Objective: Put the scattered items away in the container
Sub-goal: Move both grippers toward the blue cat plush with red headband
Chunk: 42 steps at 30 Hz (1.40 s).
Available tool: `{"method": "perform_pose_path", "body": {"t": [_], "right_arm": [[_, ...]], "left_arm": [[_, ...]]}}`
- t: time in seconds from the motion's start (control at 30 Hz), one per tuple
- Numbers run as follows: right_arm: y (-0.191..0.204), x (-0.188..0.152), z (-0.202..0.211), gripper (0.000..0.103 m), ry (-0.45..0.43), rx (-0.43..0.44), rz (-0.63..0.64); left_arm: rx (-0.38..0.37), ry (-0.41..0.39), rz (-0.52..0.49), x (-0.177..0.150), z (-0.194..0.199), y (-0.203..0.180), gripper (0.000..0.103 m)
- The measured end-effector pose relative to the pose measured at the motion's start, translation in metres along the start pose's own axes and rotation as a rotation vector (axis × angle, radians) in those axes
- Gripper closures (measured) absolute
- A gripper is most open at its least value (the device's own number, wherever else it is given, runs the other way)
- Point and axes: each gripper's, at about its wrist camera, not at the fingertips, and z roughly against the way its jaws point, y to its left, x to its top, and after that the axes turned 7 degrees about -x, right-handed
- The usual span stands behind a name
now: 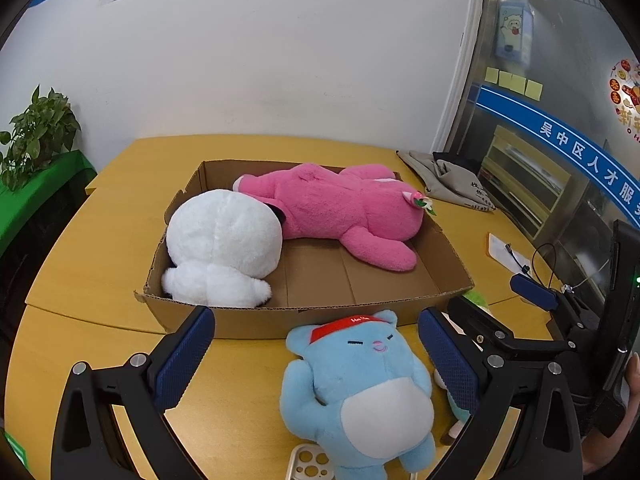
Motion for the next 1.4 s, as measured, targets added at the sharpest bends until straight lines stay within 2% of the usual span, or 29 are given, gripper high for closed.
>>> {"method": "perform_pose_path", "body": {"t": [0.53,0.9,0.97,1.1,1.23,1.33,1.4], "right_arm": [[-0.012,-0.006,-0.011,0.000,0.031,-0.015,-0.017],[-0.022,-0.011,-0.024,0.000,0.055,0.001,-0.025],[-0.023,-0.015,-0.024,0.000,0.061,0.032,-0.016],[-0.022,-0.028,-0.024,0.002,0.098,0.166,-0.007],[-0.001,-0.044,-0.026,0.011,0.133,0.235,0.071],[0.016,-0.056,-0.036,0.014,0.191,0.274,0.100],[0.023,-0.064,-0.045,0.020,0.235,0.308,0.101]], "left_arm": [[-0.063,0.036,-0.012,-0.004,-0.016,-0.007,0.000],[-0.073,0.073,-0.004,-0.011,-0.030,-0.004,0.000],[-0.073,0.087,-0.002,-0.014,-0.033,0.000,0.000],[-0.075,0.124,0.028,-0.025,-0.043,0.012,0.000],[-0.070,0.147,0.066,-0.032,-0.050,0.026,0.000],[-0.058,0.161,0.084,-0.036,-0.053,0.037,0.000],[-0.049,0.172,0.097,-0.041,-0.054,0.045,0.000]]}}
